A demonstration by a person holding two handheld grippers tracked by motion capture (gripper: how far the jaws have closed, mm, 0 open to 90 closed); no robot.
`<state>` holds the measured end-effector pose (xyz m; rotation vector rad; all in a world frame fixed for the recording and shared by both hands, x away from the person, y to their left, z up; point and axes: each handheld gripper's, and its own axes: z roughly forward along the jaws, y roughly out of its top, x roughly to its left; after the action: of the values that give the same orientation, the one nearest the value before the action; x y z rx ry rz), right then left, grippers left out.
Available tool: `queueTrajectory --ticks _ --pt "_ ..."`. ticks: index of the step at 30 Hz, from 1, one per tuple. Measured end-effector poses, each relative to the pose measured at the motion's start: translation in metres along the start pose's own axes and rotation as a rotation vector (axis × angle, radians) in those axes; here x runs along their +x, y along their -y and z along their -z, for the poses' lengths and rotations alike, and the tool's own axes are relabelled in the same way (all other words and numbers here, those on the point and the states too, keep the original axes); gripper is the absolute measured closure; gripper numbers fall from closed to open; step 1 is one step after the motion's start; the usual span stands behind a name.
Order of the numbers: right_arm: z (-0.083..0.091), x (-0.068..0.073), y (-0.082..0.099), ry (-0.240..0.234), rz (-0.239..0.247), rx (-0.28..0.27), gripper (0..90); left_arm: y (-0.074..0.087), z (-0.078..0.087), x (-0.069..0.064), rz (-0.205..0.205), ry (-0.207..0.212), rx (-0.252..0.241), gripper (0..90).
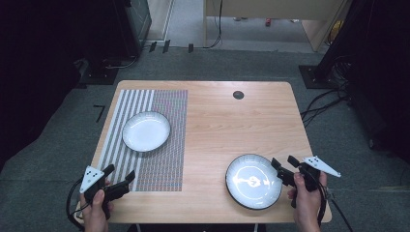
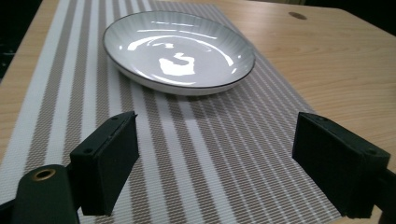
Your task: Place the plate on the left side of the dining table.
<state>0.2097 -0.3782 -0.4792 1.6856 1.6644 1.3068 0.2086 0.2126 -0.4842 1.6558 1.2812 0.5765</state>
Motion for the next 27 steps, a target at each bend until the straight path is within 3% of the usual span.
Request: queueTrajectory --ticks 7,13,16,21,27 --pt "0.004 -0.018 0.004 0.071 0.038 0.005 25.7 0.008 0.007 0.02 0.012 -0.041 0.007 14.5" --pt "0.001 -0.038 0.011 0.102 0.01 0.034 25.6 0.014 0.014 0.036 0.046 -0.058 0.016 14.5" --pt "0.001 -0.044 0.014 0.12 0.021 0.049 25.5 0.015 0.016 0.041 0.052 -0.068 0.014 14.5" --pt "0.001 -0.05 0.019 0.152 0.043 0.074 25.5 0.019 0.016 0.048 0.036 -0.095 0.038 14.4" --pt "0.001 -0.056 0.022 0.174 0.035 0.095 25.4 0.022 0.015 0.05 0.017 -0.101 0.062 14.1"
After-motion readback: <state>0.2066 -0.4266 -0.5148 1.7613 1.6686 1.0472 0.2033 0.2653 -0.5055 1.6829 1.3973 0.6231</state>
